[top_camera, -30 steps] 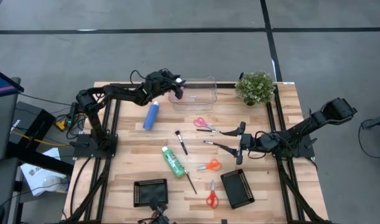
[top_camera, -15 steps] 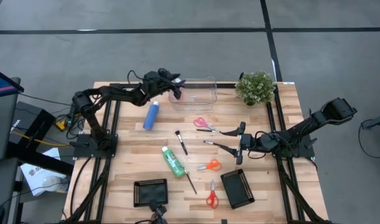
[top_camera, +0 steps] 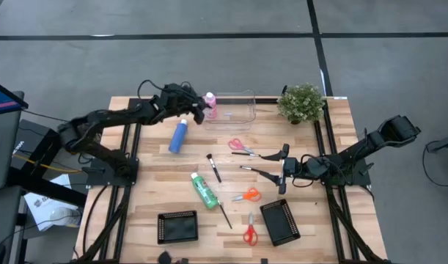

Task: Pick & Place Paint Supplies
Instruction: Put the blue paint bottle into the transparent bin

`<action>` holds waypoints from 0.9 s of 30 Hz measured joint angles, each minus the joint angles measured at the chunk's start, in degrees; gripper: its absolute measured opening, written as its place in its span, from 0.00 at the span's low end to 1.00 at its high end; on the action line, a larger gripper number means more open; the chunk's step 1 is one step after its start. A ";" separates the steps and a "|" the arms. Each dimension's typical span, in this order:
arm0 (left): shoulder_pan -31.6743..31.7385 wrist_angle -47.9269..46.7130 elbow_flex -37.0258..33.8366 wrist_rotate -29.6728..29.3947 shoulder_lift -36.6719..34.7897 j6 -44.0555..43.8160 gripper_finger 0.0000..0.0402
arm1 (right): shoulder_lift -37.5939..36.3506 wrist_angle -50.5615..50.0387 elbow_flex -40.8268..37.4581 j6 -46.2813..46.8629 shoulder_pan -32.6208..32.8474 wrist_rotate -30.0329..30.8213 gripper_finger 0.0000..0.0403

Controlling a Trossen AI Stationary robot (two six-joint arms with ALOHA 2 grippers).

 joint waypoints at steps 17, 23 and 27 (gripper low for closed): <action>-4.46 -33.72 0.02 -7.56 -2.46 -13.33 0.47 | 0.02 -1.05 0.00 4.55 0.00 -0.09 0.69; -0.20 -37.15 0.02 -8.32 3.65 -13.73 0.56 | 0.02 -1.92 0.00 5.83 0.00 -0.09 0.69; 0.45 -36.96 0.02 -5.45 6.33 -13.90 0.63 | 0.02 -2.28 0.00 5.88 0.00 -0.10 0.69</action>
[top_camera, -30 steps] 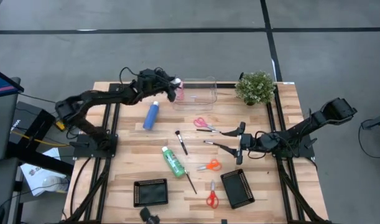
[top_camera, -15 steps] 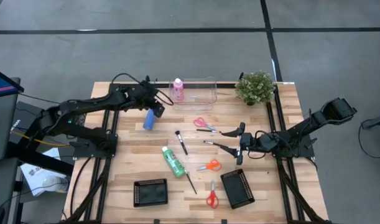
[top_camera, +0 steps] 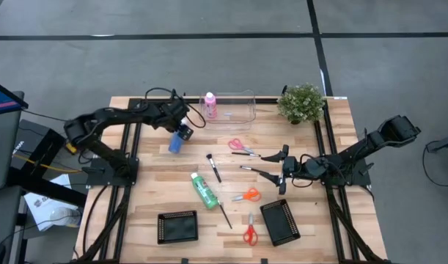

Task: Pick & Place Paint Supplies
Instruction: Put the blue paint bottle into the transparent bin

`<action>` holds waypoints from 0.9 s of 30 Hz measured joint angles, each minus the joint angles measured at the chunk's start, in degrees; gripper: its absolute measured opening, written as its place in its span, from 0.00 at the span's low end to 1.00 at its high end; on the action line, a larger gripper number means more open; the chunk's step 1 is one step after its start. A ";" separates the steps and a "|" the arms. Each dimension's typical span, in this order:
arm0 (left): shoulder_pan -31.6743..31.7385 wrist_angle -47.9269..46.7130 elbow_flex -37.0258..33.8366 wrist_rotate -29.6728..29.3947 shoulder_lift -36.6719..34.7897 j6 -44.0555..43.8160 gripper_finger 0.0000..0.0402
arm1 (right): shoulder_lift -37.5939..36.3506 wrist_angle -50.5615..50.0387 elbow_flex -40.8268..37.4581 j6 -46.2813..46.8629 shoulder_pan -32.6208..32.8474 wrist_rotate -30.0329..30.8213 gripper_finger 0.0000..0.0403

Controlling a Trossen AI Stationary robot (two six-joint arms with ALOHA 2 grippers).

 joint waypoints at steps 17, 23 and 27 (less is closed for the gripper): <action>-2.23 0.72 0.33 5.54 9.09 1.59 0.66 | 0.00 -0.40 0.00 0.00 -0.02 0.06 0.69; -4.46 -0.21 -0.13 5.09 5.49 1.59 0.53 | 0.00 -0.69 0.00 0.02 -0.02 0.12 0.69; -5.40 -0.13 -0.04 4.39 4.30 1.50 0.42 | 0.00 -0.89 0.00 0.02 0.00 0.19 0.69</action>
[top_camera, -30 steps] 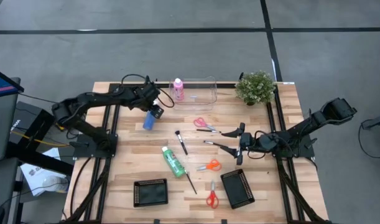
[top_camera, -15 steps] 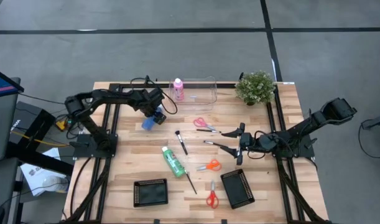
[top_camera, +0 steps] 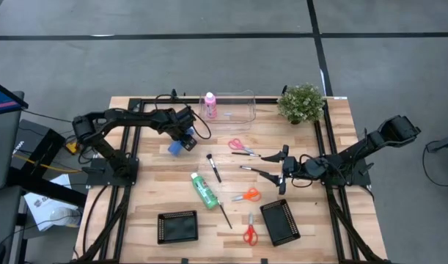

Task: Pick & Place Paint Supplies
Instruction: Put the blue paint bottle into the transparent bin

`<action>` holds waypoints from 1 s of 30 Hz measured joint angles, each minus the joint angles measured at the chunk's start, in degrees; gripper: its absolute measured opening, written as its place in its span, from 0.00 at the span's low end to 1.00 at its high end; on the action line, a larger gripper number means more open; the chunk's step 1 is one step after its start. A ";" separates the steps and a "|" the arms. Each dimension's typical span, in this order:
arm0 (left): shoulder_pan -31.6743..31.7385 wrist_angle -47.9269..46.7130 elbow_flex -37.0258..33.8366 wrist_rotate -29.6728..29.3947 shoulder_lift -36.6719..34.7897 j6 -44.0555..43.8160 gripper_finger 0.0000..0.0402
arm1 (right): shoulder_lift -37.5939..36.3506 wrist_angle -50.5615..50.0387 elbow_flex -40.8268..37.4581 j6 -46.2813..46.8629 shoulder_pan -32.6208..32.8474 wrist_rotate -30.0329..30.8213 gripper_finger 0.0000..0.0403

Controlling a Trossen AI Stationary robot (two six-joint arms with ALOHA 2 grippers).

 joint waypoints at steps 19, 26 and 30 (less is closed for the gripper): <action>-12.24 8.61 -3.63 -7.40 -13.78 0.17 0.40 | 1.46 2.04 0.00 -0.78 -0.31 0.02 0.69; -15.07 35.03 -16.15 -6.16 -27.41 3.90 0.39 | 12.40 23.55 0.10 -7.01 -5.87 -5.12 0.69; -15.32 48.22 -21.42 -3.34 -30.30 8.13 0.39 | 19.66 31.71 3.53 -6.50 -13.95 -17.83 0.69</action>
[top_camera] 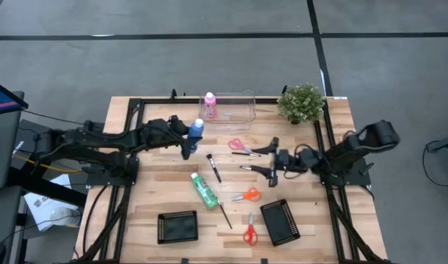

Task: Pick & Place Paint Supplies
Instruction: Put the blue paint bottle into the transparent bin

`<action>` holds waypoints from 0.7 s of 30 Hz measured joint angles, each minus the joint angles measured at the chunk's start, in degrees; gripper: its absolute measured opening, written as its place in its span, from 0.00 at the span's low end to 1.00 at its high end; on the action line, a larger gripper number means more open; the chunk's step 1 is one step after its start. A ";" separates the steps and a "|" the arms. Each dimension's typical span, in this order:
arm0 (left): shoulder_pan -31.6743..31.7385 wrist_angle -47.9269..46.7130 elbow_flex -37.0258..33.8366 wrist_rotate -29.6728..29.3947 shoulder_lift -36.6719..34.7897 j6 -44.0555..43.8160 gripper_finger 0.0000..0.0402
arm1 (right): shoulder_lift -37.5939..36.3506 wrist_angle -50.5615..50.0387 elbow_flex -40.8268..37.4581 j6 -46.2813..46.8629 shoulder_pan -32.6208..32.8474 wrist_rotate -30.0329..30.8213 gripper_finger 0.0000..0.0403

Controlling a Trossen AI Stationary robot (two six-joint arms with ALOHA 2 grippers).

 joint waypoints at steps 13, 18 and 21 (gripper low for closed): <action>-0.44 17.53 -2.82 5.50 7.56 10.09 0.39 | 13.03 -10.03 25.58 5.40 -16.23 -26.32 0.69; -0.48 22.46 -2.83 7.48 11.37 11.56 0.40 | 15.46 -19.89 33.58 4.47 -17.84 -28.11 0.69; -0.48 23.93 -2.82 8.16 12.93 11.67 0.39 | 16.60 -19.90 35.73 4.79 -18.40 -29.44 0.69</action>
